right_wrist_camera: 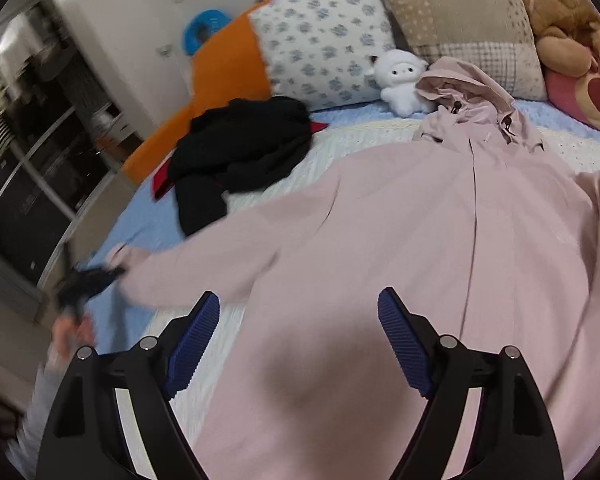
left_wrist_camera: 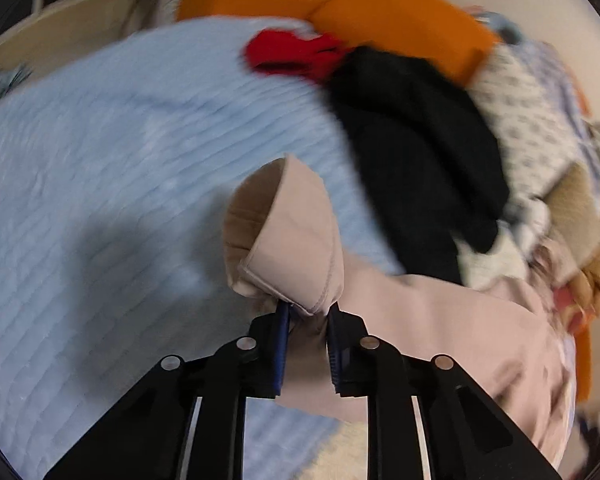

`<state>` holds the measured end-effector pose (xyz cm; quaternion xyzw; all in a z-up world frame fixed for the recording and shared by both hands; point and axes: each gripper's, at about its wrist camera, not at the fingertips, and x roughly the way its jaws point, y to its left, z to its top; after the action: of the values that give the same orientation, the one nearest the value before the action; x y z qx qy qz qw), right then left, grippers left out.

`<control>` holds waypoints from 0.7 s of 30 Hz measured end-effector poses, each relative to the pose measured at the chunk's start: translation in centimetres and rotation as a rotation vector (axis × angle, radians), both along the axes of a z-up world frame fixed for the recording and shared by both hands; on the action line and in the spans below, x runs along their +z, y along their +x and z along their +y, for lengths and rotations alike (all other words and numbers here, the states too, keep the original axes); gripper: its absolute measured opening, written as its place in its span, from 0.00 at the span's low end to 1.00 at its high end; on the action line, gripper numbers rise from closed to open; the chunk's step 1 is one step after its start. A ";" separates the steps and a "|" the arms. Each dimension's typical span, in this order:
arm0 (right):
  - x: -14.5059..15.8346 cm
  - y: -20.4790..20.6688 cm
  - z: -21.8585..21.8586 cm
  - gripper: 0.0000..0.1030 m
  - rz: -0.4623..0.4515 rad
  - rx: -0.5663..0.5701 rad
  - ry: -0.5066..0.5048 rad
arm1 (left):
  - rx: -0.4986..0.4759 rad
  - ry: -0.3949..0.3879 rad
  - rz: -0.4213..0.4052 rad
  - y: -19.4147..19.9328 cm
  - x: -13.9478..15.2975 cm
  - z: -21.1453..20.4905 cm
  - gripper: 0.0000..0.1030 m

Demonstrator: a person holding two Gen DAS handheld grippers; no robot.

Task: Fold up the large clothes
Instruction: 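Carry the held cuff with the left tool across the jacket body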

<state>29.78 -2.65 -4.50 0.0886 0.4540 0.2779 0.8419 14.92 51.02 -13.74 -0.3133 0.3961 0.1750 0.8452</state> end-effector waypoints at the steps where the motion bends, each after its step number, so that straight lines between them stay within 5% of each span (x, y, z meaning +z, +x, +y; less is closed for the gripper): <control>1: 0.1 1.6 0.7 0.76 0.018 -0.005 -0.012 | -0.032 0.029 -0.030 -0.3 1.6 -1.0 0.20; 6: -0.2 11.2 7.7 0.74 0.149 0.021 -0.045 | -0.133 0.075 -0.146 -2.5 6.6 -5.4 0.20; 14: -8.7 17.8 16.2 0.69 0.394 -0.039 -0.249 | -0.305 0.161 -0.297 -8.3 10.5 -13.6 0.20; 17: -11.5 18.6 16.8 0.50 0.444 -0.079 -0.279 | -0.356 0.156 -0.317 -9.7 10.5 -15.4 0.20; 19: -12.6 18.7 16.4 0.13 0.453 -0.107 -0.277 | -0.386 0.144 -0.332 -10.5 10.8 -16.5 0.20; 21: -13.2 18.9 15.2 0.03 0.443 -0.127 -0.241 | -0.446 0.169 -0.355 -11.0 11.6 -18.2 0.20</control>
<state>48.66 12.60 -17.68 0.0746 0.6508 0.1422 0.7421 3.97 32.83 -2.15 -0.1728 0.2851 -0.0404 0.9419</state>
